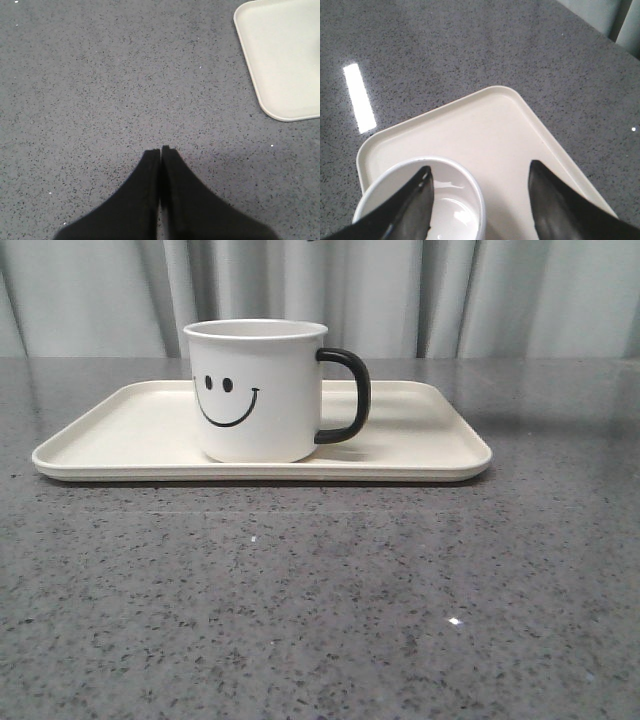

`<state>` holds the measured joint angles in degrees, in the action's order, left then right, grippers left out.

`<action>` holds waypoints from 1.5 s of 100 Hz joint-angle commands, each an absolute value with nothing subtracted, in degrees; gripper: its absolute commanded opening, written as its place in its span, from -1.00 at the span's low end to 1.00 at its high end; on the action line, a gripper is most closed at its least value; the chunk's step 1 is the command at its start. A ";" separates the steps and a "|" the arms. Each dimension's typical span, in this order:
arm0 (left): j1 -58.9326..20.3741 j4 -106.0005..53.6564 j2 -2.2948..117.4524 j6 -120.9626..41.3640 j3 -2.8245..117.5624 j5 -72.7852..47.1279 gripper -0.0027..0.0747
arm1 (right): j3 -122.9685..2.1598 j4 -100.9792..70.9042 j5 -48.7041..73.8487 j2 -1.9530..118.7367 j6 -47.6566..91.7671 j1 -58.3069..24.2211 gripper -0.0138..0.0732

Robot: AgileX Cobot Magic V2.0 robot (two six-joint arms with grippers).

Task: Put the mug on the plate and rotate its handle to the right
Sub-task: 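Lower the open right gripper into the mug rim, then close the right gripper on the mug rim and twist the mug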

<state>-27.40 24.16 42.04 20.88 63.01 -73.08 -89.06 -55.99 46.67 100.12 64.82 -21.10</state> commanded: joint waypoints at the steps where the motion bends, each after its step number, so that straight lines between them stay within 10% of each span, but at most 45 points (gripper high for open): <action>1: -27.73 25.49 42.04 21.46 64.28 -72.11 -0.98 | -91.04 -58.24 46.90 98.40 64.93 -21.16 0.32; 150: -27.73 24.92 42.04 21.46 61.31 -71.88 -0.98 | -91.04 -58.01 49.13 104.85 64.54 -22.52 0.32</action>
<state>-27.40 23.66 42.04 20.88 60.01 -73.04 -89.06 -55.65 48.41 107.90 64.58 -22.59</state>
